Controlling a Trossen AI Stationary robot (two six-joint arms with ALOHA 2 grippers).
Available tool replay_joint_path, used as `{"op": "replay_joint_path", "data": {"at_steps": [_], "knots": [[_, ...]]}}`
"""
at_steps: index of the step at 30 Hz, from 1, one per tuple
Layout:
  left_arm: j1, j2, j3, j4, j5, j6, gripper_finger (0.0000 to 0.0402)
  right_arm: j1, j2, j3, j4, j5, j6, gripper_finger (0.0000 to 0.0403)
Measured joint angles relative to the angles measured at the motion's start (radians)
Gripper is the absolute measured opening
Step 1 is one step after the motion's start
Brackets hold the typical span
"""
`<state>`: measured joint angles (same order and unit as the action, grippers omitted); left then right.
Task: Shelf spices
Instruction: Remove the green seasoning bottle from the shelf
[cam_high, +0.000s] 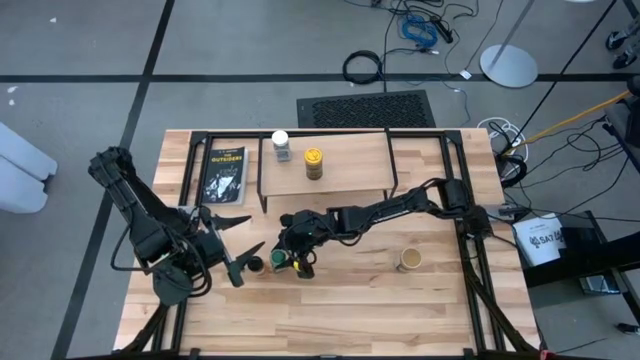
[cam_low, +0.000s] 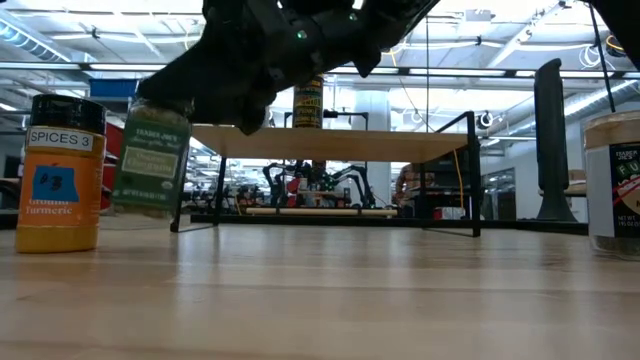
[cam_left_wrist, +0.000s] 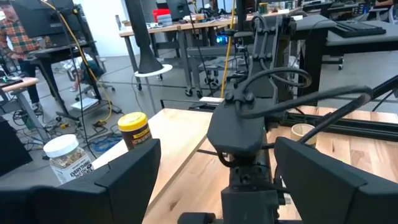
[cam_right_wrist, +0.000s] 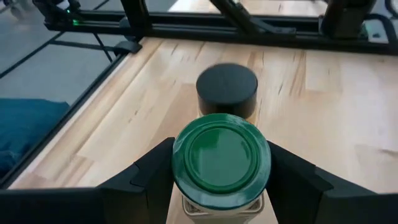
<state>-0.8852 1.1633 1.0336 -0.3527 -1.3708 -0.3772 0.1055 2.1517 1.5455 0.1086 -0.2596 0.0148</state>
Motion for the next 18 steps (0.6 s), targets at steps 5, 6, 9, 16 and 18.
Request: {"op": "replay_joint_path", "data": {"at_steps": [5,6,9,16,18], "knots": [[0.0,0.0,0.0,0.0,0.0,0.0,0.0325,0.0,0.008,0.0,-0.003,0.0,-0.005,0.0201],[0.0,0.0,0.0,0.0,0.0,0.0,0.0325,0.0,0.008,0.0,-0.003,0.0,-0.005,0.0201],[0.0,0.0,0.0,0.0,0.0,0.0,0.0325,0.0,0.008,0.0,-0.004,0.0,-0.007,0.0201],[0.0,0.0,0.0,0.0,0.0,-0.001,0.0325,0.0,0.017,0.0,0.004,0.0,-0.003,0.0201],[0.0,0.0,0.0,0.0,0.0,-0.001,0.0325,0.0,0.024,0.0,-0.005,0.0,-0.001,0.0201]]}}
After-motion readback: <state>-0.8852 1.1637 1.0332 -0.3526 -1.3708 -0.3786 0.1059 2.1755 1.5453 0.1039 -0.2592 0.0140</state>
